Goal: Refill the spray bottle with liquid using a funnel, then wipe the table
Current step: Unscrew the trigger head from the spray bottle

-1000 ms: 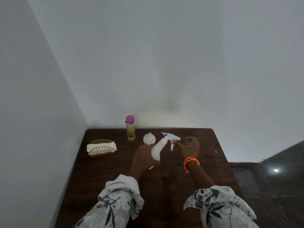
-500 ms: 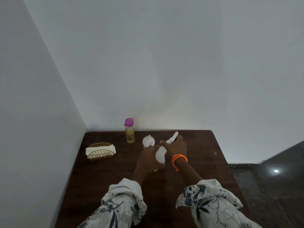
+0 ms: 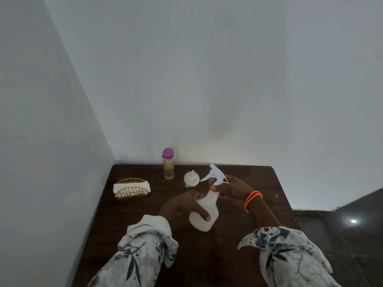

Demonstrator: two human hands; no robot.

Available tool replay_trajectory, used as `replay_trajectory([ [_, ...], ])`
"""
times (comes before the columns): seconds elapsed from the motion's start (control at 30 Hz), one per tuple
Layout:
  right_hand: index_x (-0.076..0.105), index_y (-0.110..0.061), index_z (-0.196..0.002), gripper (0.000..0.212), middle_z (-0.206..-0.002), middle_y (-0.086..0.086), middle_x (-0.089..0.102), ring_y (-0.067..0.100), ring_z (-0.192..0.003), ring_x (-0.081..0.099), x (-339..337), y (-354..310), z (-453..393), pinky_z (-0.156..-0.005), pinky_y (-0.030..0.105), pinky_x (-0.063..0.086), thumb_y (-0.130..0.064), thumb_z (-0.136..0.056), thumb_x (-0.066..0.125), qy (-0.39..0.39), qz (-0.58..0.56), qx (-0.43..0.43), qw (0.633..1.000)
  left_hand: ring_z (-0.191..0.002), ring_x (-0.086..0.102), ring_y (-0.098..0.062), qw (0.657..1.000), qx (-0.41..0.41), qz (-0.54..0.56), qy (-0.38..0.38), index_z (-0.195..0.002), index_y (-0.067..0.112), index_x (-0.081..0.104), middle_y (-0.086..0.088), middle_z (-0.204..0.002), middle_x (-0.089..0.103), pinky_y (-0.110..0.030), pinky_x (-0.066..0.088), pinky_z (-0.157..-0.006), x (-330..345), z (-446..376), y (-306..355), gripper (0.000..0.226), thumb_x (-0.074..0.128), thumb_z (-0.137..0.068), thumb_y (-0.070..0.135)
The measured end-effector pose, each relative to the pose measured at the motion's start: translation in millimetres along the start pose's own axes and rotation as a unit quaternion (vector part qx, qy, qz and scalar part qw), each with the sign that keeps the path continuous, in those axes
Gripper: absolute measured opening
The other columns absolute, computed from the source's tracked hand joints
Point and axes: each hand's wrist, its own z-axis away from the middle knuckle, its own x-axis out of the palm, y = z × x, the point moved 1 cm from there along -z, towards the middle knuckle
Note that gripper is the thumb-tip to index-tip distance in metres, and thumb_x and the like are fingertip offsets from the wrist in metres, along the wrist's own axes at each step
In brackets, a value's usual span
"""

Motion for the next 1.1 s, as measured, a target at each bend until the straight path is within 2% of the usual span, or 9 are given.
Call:
replay_trajectory([
  [0.27,0.066,-0.006,-0.127,0.053,-0.12,0.024,0.068,0.038,-0.117,0.066,-7.4,9.1,2.2,-0.102,0.052,0.054,0.011,-0.078,0.078,0.045,-0.013,-0.016,0.999,-0.121,0.064,-0.024,0.998,-0.036,0.039,-0.04,-0.127,0.022,0.068,-0.004,-0.127,0.071,-0.047,0.052,-0.107,1.4,3.4,-2.7,0.063,0.089,-0.068,0.016],
  [0.4,0.065,-0.006,-0.124,0.045,-0.12,0.022,0.07,0.029,-0.109,0.07,-6.1,-5.2,5.5,-0.097,0.049,0.057,0.012,-0.083,0.068,0.036,0.122,-0.023,0.992,-0.115,0.067,-0.021,0.999,-0.044,0.006,-0.022,-0.123,0.023,0.071,-0.001,-0.12,0.074,-0.045,0.056,-0.102,3.3,2.1,-9.6,0.064,0.093,-0.063,0.019],
  [0.5,0.07,-0.009,-0.112,0.029,-0.11,0.02,0.071,0.025,-0.096,0.065,-0.4,-19.6,6.7,-0.093,0.044,0.054,-0.018,-0.085,0.077,0.022,0.211,-0.031,0.977,-0.113,0.067,-0.019,0.999,-0.046,-0.023,0.004,-0.121,0.025,0.071,0.003,-0.117,0.074,-0.047,0.056,-0.102,4.6,0.5,-13.5,0.068,0.095,-0.058,0.024],
  [0.57,0.071,-0.009,-0.107,0.05,-0.103,0.013,0.071,0.02,-0.093,0.062,5.2,-26.3,6.4,-0.091,0.04,0.05,-0.054,-0.085,0.074,0.024,0.228,-0.031,0.973,-0.112,0.066,-0.018,0.998,-0.038,-0.041,0.039,-0.119,0.024,0.071,0.004,-0.116,0.073,-0.043,0.056,-0.099,4.2,-0.6,-16.0,0.065,0.095,-0.059,0.024],
  [0.63,0.068,-0.004,-0.099,0.068,-0.095,0.008,0.069,0.018,-0.09,0.063,8.3,-29.4,4.9,-0.088,0.038,0.052,-0.07,-0.082,0.067,0.045,0.247,-0.036,0.967,-0.116,0.064,-0.018,0.994,-0.02,-0.073,0.083,-0.122,0.025,0.07,0.006,-0.119,0.07,-0.04,0.056,-0.098,3.4,-1.2,-17.3,0.067,0.096,-0.06,0.027],
  [0.77,0.065,-0.013,-0.089,0.054,-0.091,0.011,0.074,0.022,-0.076,0.072,5.2,-23.9,3.7,-0.068,0.034,0.06,-0.057,-0.066,0.087,0.094,0.323,-0.079,0.939,-0.125,0.054,-0.014,0.982,0.002,-0.118,0.15,-0.138,0.021,0.06,0.01,-0.126,0.057,-0.032,0.05,-0.1,4.0,-2.2,-16.0,0.085,0.096,-0.061,0.03],
  [0.87,0.063,-0.026,-0.093,0.05,-0.093,0.0,0.072,0.023,-0.087,0.071,-2.7,-13.1,1.8,-0.077,0.042,0.063,-0.042,-0.055,0.092,0.127,0.373,-0.126,0.91,-0.12,0.059,-0.016,0.983,0.016,-0.112,0.147,-0.133,0.024,0.064,0.008,-0.124,0.064,-0.029,0.05,-0.092,5.6,-4.5,-16.5,0.08,0.097,-0.06,0.033],
  [0.97,0.068,-0.023,-0.106,0.054,-0.102,0.0,0.075,0.021,-0.097,0.072,-7.1,-5.5,1.2,-0.087,0.044,0.061,-0.027,-0.059,0.093,0.135,0.309,-0.137,0.931,-0.116,0.061,-0.016,0.988,0.008,-0.089,0.125,-0.13,0.026,0.066,0.008,-0.122,0.065,-0.034,0.054,-0.094,8.2,-4.2,-16.8,0.079,0.095,-0.057,0.039],
  [1.1,0.064,-0.003,-0.115,0.042,-0.111,0.021,0.074,0.033,-0.1,0.075,-3.7,-1.0,4.5,-0.083,0.046,0.063,-0.002,-0.077,0.085,0.134,0.12,-0.086,0.98,-0.114,0.064,-0.015,0.992,0.01,-0.068,0.105,-0.126,0.028,0.069,0.008,-0.12,0.07,-0.04,0.056,-0.097,10.6,-4.2,-19.9,0.079,0.095,-0.052,0.041],
])
